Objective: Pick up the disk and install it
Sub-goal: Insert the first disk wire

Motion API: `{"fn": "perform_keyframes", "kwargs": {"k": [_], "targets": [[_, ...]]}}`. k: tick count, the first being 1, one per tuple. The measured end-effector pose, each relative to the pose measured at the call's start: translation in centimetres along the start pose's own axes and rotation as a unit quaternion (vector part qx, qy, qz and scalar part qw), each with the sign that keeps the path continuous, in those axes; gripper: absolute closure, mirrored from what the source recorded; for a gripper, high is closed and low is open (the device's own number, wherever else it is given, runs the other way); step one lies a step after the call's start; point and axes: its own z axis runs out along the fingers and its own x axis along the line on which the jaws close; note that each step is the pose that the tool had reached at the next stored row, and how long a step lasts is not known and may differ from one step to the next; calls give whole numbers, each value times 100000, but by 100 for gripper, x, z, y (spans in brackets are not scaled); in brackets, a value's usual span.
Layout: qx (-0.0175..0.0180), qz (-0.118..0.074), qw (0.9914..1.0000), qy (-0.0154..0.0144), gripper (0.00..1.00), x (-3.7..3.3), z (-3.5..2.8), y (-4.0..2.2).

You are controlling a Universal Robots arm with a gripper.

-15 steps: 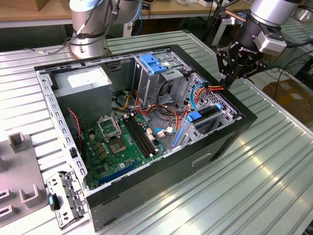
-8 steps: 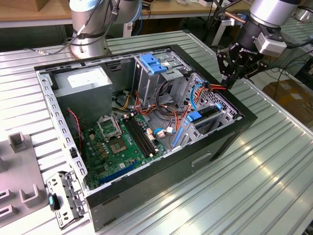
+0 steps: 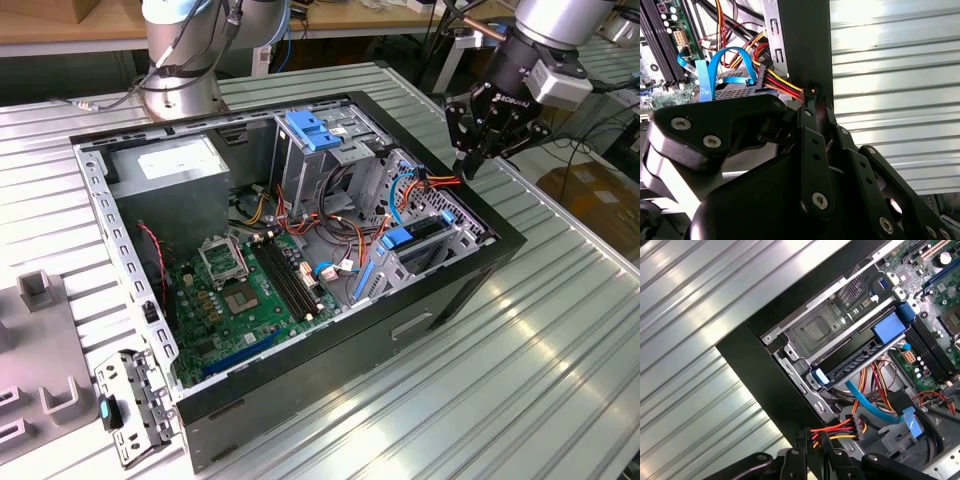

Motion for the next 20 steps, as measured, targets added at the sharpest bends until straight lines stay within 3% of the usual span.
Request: {"fn": "perform_keyframes", "kwargs": {"k": [4, 6, 7, 13, 14, 16, 17, 18, 20], "targets": [[-199, -128, 99998, 573, 76, 3, 21, 4], [-169, -251, 99998, 620, 75, 3, 27, 4], [-156, -319, 99997, 625, 69, 3, 35, 4], [-90, -540, 99996, 744, 69, 3, 73, 4], [-80, -546, 99996, 739, 70, 3, 75, 4], [-64, -582, 99996, 733, 83, 3, 76, 4], [-14, -581, 99996, 690, 84, 3, 58, 4], [-10, -585, 99996, 696, 84, 3, -9, 4], [-11, -582, 99996, 693, 84, 3, -30, 5]]}}
